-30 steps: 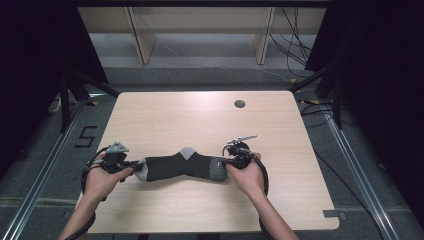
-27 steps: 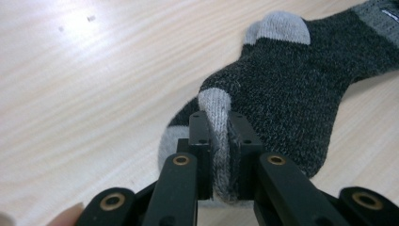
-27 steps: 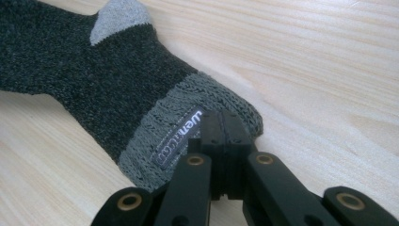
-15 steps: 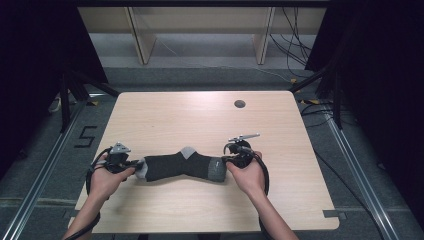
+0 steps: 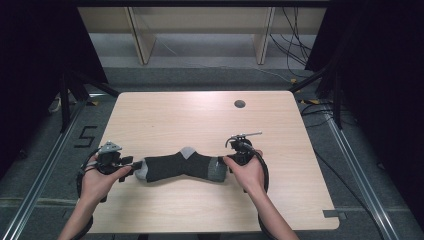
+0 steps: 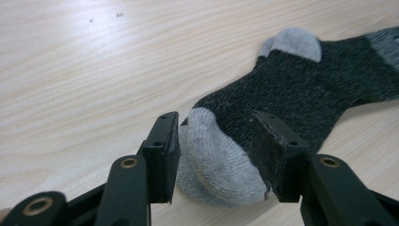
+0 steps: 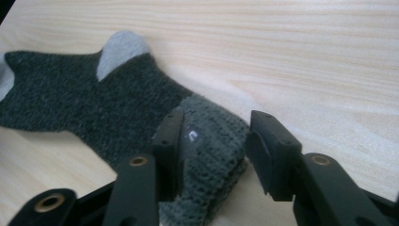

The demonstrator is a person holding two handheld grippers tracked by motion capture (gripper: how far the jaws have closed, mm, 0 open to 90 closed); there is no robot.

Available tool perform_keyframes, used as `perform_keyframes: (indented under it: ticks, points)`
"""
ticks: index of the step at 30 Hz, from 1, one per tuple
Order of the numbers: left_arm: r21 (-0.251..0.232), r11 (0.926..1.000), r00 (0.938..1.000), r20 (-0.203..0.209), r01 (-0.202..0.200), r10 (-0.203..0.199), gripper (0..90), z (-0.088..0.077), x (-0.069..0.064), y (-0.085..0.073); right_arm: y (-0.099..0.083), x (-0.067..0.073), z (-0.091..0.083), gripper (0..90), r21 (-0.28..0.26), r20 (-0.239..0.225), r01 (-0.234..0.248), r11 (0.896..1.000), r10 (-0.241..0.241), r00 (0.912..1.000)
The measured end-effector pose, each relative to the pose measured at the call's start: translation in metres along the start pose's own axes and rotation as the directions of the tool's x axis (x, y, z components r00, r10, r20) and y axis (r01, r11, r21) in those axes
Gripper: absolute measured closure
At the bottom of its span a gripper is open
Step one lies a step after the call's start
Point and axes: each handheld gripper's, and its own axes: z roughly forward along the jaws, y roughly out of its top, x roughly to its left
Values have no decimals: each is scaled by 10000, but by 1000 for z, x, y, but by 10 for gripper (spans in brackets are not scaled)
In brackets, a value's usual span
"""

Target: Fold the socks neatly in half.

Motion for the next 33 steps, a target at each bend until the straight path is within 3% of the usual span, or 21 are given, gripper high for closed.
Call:
perform_keyframes:
  ticks: [2,3,4,6,8,9,10,12,15,16,17,18,19,21,23,25,26,33]
  points:
    - [200,9998,10000,23,-55,55,519,0,1,-1,1,-1,2,519,-2,159,131,9999,-131,9998]
    - [363,9993,10000,96,-30,27,520,3,2,-2,2,0,4,502,201,173,-158,9997,154,9997]
    - [480,9988,10000,61,35,-38,528,7,2,-5,2,-3,8,500,203,50,153,9997,-154,9999]
    - [880,9958,9997,3,258,-260,541,13,4,-10,2,-2,11,485,481,152,-156,9987,149,9998]
    - [1187,9921,9991,75,411,-423,550,19,6,-15,2,-4,15,477,469,-22,-63,9989,64,10000]
    - [1261,9910,9989,84,453,-467,550,22,7,-17,1,0,16,475,614,55,-747,9953,745,9972]
    - [1258,9897,9975,84,687,-703,551,25,7,-19,1,-3,16,472,719,-99,-517,9961,525,9986]
    - [1412,9866,9962,192,813,-848,552,27,8,-22,1,-4,18,471,562,-12,-528,9970,529,9986]
    - [1331,9859,9942,213,1013,-1050,552,29,8,-23,1,-4,21,465,877,-295,-751,9933,780,9965]
    - [1348,9848,9933,219,1091,-1131,552,29,8,-24,0,-6,24,464,638,-358,-452,9969,475,9982]
    - [1477,9814,9913,276,1231,-1285,552,29,8,-24,-1,-6,25,464,657,-371,-447,9968,472,9982]
    - [1532,9805,9911,319,1229,-1292,557,29,9,-24,-2,-2,25,464,979,-361,-1107,9890,1146,9928]
    - [1563,9791,9896,420,1298,-1379,563,30,11,-25,-2,-5,27,465,730,-349,-677,9950,703,9969]
    - [1586,9768,9869,500,1436,-1532,568,31,11,-26,-2,-5,29,471,695,-403,-564,9960,593,9974]
    - [1603,9805,9904,601,1137,-1246,579,33,10,-26,-3,-3,30,503,750,-300,-493,9960,517,9982]
    - [1700,9776,9898,487,1238,-1339,594,32,9,-26,-4,-3,31,525,700,-192,-427,9966,441,9988]
    - [1627,9783,9890,521,1285,-1386,622,33,8,-27,-5,-2,32,575,660,-224,-131,9977,146,9996]
    - [1693,9798,9905,678,1069,-1198,716,34,6,-26,-8,-5,30,678,663,-648,-182,9976,225,9976]
